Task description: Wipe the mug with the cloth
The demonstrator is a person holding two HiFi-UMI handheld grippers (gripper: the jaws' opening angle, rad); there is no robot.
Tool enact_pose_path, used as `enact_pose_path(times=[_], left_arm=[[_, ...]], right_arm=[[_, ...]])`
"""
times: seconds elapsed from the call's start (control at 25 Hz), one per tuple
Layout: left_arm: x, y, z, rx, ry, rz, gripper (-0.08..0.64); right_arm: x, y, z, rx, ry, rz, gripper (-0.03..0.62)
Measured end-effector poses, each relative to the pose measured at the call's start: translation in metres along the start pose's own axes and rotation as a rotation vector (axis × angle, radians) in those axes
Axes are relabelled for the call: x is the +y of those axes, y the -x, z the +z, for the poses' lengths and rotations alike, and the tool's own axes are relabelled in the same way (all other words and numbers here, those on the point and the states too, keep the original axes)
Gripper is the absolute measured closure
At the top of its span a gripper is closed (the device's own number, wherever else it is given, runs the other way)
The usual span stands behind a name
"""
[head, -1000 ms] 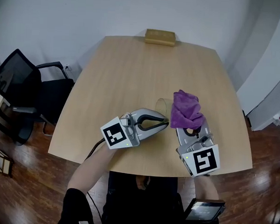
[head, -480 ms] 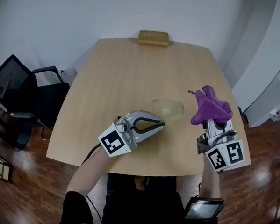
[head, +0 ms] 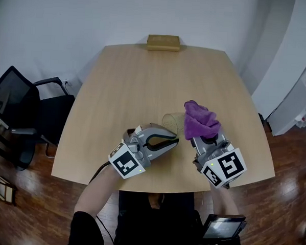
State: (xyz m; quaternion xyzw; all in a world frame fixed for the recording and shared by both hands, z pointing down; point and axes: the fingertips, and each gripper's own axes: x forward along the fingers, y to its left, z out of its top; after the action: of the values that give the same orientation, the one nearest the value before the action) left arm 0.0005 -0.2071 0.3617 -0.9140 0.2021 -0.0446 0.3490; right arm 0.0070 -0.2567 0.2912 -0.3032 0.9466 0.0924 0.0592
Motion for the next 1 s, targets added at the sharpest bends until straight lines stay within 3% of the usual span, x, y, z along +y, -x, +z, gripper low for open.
enact_pose_path(times=[0.16,0.32,0.36,0.44,0.56,0.64,0.84,1.0], left_arm=[[0.0,0.001,-0.004,0.016,-0.018,0.001,0.511],[0.005,0.002,-0.002,0.005,0.001,0.013,0.517],[0.007,0.002,0.0,0.0,0.005,0.015,0.517],[0.011,0.003,0.003,-0.011,0.013,0.019,0.517],[0.011,0.005,0.004,-0.037,0.031,0.029,0.517],[0.008,0.005,0.003,-0.034,0.014,0.025,0.517],[-0.005,-0.001,-0.002,0.019,-0.069,-0.007,0.517],[-0.009,-0.002,-0.01,0.073,-0.136,-0.019,0.515]], right_arm=[[0.032,-0.004,0.01,-0.031,-0.014,0.094,0.552],[0.05,0.002,0.026,-0.093,-0.124,0.222,0.552],[0.039,0.006,0.032,-0.114,-0.151,0.202,0.554],[-0.001,0.019,0.042,-0.148,-0.171,0.08,0.554],[-0.053,0.036,0.048,-0.146,-0.132,-0.1,0.554],[-0.058,0.034,0.041,-0.101,-0.095,-0.114,0.552],[-0.011,0.004,0.004,0.033,-0.074,0.054,0.552],[0.019,-0.003,0.005,0.018,-0.117,0.142,0.554]])
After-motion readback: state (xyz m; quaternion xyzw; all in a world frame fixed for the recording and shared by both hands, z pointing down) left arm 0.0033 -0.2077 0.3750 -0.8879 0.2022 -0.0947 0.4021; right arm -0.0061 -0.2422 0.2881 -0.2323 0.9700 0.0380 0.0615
